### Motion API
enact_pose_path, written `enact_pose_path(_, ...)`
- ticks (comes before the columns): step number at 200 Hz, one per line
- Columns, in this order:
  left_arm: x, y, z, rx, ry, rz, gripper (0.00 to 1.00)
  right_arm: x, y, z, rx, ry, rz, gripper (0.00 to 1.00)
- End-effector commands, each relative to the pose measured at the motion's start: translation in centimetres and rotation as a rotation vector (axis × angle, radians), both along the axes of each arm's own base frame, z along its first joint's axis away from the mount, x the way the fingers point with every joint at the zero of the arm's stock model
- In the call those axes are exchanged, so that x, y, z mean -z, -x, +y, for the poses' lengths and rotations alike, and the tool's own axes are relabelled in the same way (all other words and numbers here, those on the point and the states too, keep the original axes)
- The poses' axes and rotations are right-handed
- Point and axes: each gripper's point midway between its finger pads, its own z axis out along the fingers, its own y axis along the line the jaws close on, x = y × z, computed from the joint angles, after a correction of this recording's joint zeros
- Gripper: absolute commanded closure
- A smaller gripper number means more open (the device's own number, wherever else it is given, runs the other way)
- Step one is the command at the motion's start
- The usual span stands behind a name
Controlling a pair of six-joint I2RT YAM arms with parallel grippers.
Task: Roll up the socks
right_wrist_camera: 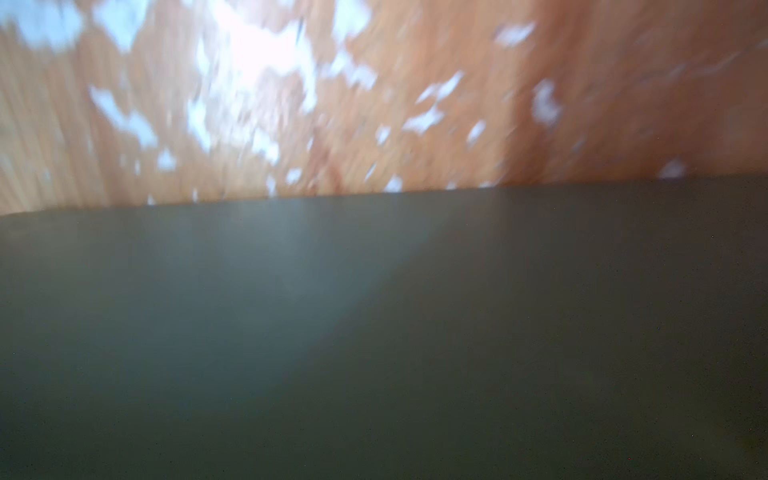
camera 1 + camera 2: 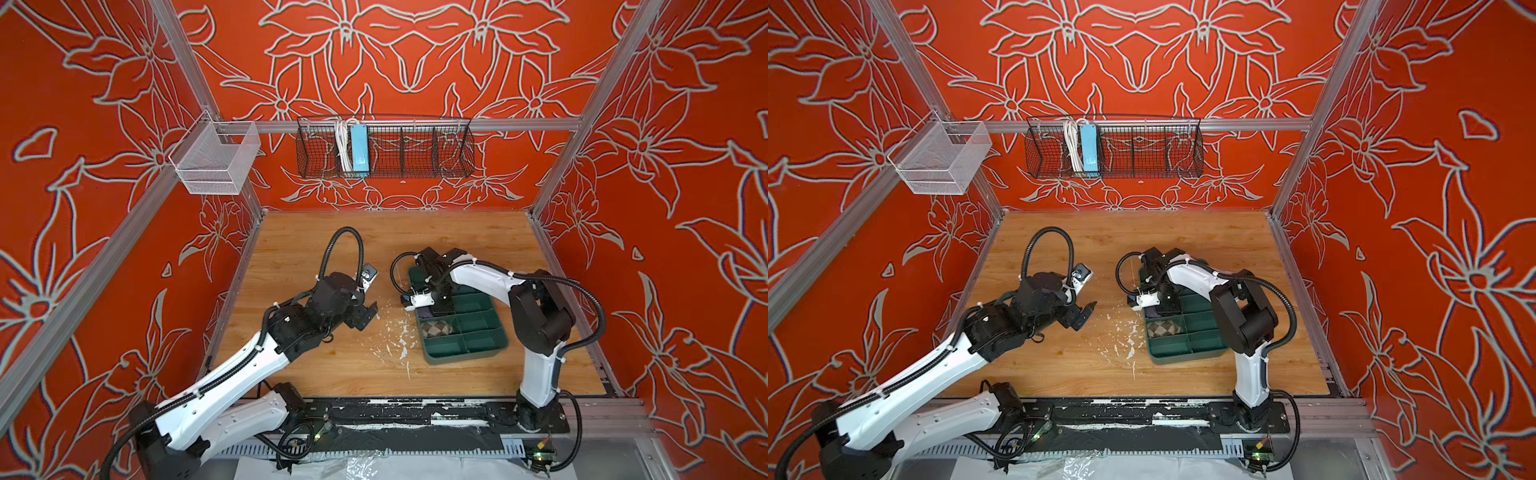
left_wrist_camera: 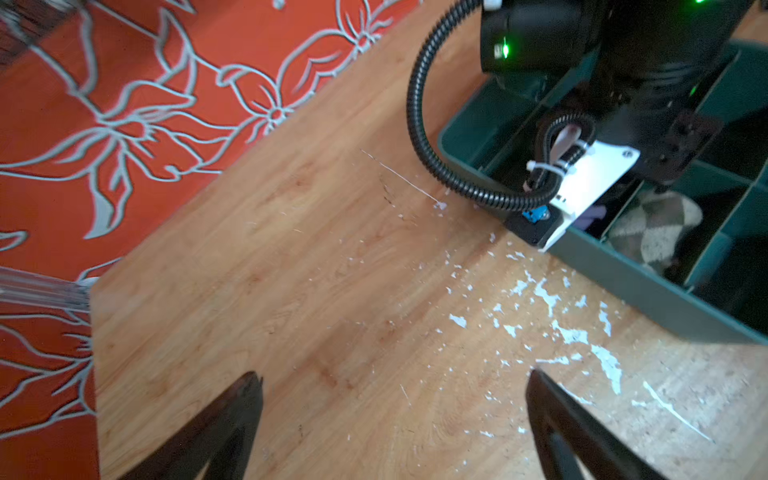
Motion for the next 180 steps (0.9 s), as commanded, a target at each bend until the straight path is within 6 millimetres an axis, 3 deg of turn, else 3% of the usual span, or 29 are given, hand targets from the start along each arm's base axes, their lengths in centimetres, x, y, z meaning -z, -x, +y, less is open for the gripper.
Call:
enact_pose_path(1, -3.4, -0.2, 1.9, -0.098, 0.066, -0.134, 0.03, 1.0, -2.1, 6.6, 0.055, -0.176, -0.015, 0.85)
enact_pose_path(34, -5.3, 0.3, 4.1, -0.164, 0.086, -0.208, 0.02, 1.2, -4.5, 10.3, 0.114, -0.182, -0.032, 0.81)
enact_pose_path(71, -6.1, 1.5, 6.2, -0.232, 0.111, -0.217, 0.03, -0.5, -4.3, 10.5, 0.087, -0.203, -0.046, 0.69)
enact_pose_path(99, -7.1, 1.9, 7.0, -0.249, 0.137, -0.268, 0.03, -3.4, -3.3, 10.4, 0.039, -0.257, -0.066, 0.61)
enact_pose_path(131, -8.0, 2.0, 7.7, -0.282, 0.145, -0.292, 0.03, -6.8, -2.2, 10.1, -0.017, -0.290, -0.073, 0.59)
enact_pose_path(180, -9.1, 1.2, 6.8, -0.275, 0.182, -0.310, 0.03, -14.2, -1.9, 9.8, -0.064, -0.383, -0.182, 0.56)
